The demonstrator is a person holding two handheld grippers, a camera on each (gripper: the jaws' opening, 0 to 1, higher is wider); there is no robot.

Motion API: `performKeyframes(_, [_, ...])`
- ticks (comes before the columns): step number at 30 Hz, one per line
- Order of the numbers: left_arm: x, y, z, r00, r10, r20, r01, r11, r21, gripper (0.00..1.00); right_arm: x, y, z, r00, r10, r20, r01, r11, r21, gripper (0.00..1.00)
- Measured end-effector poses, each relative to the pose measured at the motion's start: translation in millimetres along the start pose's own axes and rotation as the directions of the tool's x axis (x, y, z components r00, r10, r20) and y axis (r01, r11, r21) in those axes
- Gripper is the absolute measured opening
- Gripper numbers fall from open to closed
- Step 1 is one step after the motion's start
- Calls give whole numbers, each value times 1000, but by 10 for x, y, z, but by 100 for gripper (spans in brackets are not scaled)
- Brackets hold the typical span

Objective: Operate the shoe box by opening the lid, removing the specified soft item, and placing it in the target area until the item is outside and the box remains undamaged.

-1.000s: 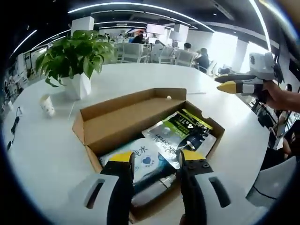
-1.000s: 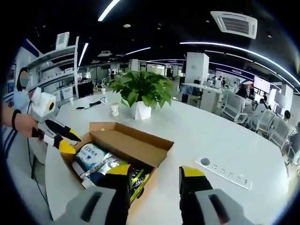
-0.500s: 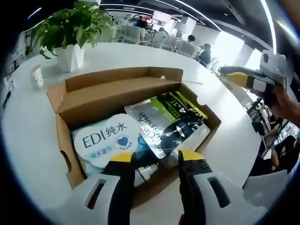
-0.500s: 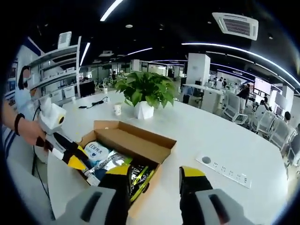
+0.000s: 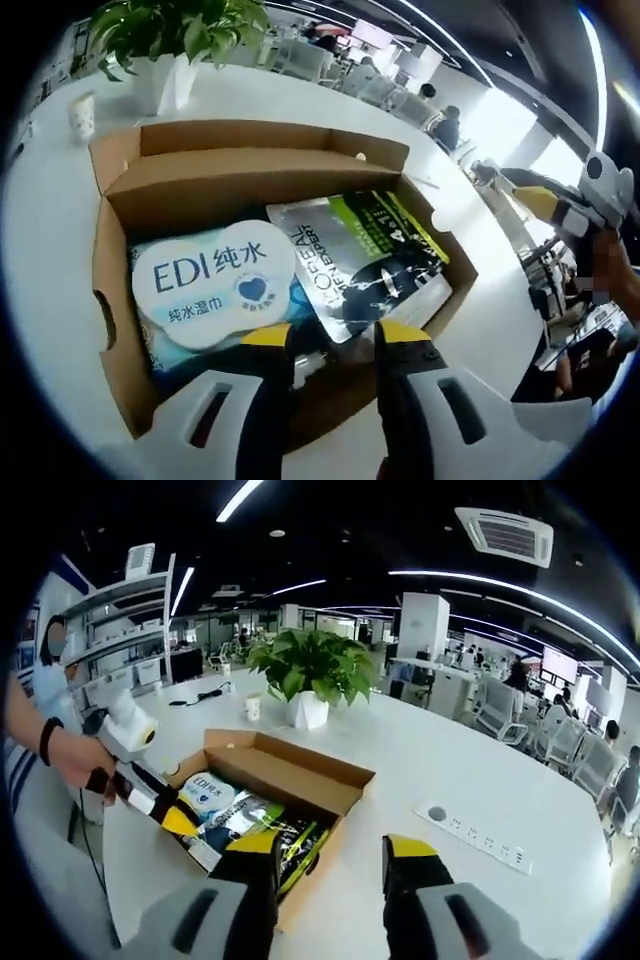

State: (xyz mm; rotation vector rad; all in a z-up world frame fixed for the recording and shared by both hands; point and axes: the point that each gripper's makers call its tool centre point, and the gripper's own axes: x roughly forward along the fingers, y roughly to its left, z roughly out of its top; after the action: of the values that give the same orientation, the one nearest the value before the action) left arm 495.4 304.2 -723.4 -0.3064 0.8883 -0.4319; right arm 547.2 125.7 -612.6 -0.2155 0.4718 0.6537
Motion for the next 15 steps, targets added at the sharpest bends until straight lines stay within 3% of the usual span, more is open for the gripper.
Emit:
performKeyframes(10, [142, -64, 38, 999, -41, 8, 42, 987, -152, 24, -69, 29, -57, 1000, 0, -1, 0, 1000, 4, 38])
performKeyframes(15, [153, -21, 34, 1000, -26, 5, 27, 981, -191, 18, -93, 11, -105, 1000, -5, -7, 5, 1000, 9, 38])
